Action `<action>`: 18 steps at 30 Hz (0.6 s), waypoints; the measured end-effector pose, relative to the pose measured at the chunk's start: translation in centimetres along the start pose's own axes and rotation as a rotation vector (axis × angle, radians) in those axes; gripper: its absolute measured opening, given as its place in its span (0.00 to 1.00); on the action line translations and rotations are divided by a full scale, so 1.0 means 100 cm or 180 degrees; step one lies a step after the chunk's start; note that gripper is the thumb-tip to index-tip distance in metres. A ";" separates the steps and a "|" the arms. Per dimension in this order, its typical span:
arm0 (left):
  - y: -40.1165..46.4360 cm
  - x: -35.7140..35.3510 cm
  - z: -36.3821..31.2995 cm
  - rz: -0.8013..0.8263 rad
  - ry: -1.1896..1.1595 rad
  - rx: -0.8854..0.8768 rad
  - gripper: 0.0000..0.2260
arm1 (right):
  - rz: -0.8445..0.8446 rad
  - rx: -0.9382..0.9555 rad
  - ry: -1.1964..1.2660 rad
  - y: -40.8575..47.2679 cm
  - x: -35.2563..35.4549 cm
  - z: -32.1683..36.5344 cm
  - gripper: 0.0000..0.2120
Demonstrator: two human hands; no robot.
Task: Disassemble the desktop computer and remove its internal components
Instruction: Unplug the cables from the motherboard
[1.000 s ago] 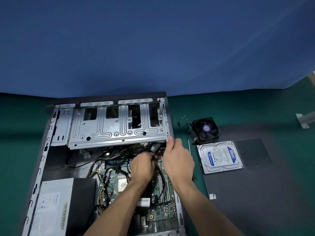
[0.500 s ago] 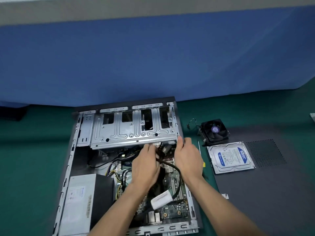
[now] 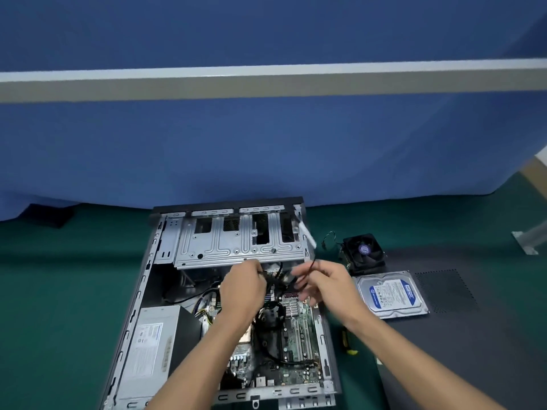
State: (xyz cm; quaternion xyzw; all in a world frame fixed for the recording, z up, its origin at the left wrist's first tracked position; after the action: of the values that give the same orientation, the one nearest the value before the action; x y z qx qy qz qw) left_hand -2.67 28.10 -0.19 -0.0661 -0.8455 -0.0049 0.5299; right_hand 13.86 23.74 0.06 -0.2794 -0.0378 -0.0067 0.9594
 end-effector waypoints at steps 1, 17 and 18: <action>0.001 -0.004 -0.002 0.0077 -0.0094 0.0075 0.09 | 0.0153 0.0031 0.0093 -0.004 0.000 0.006 0.17; -0.009 -0.060 -0.095 -0.0037 -0.1001 -0.0509 0.10 | -0.1166 0.1114 -0.3115 -0.046 0.102 0.043 0.13; -0.011 -0.064 -0.107 -0.0064 -0.0707 -0.0749 0.11 | -0.1144 0.1060 -0.3630 -0.041 0.102 0.032 0.11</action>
State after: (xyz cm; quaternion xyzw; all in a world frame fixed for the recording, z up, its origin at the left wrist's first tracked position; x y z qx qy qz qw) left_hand 9.54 25.50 -1.19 -0.1193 -0.8931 -0.1019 0.4217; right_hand 23.63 22.10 5.77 -0.0748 -0.5915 -0.0118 0.8027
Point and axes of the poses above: each hand's wrist, its own y-axis towards the middle knuckle, its own x-axis out of the back of the hand, z = x × y, the point moved 10 cm from there along y, towards the middle knuckle, and after that the axes turned 10 degrees about -x, right-handed, at the moved point
